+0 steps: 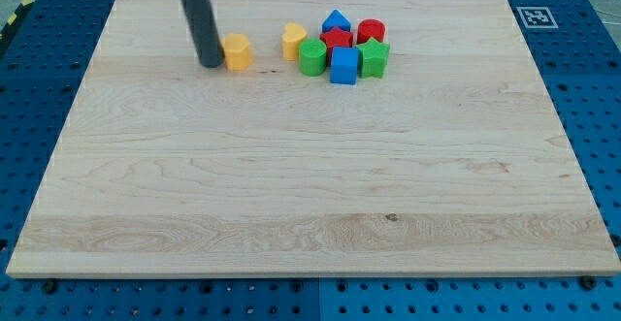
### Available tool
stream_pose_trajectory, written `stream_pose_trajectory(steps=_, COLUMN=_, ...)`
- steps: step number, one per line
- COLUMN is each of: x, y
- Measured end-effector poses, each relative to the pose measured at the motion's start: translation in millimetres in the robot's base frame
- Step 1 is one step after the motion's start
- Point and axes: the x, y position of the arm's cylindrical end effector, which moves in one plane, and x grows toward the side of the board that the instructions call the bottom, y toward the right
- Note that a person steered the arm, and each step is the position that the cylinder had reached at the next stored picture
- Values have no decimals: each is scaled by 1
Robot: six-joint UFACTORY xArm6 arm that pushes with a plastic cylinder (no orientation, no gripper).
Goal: Keep the yellow hexagon left to the yellow heart
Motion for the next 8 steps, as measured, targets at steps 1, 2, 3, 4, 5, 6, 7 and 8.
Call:
stream_pose_trajectory(steps=1, x=-2, y=7)
stream_pose_trajectory(steps=2, x=-2, y=7)
stream_pose_trajectory(steps=3, x=17, y=7)
stream_pose_trajectory(steps=4, x=25, y=7)
stream_pose_trajectory(steps=5, x=3, y=20)
stream_pose_trajectory(steps=6, x=-17, y=20)
stream_pose_trajectory(steps=7, x=-36, y=20)
stream_pose_trajectory(steps=8, x=-45, y=21)
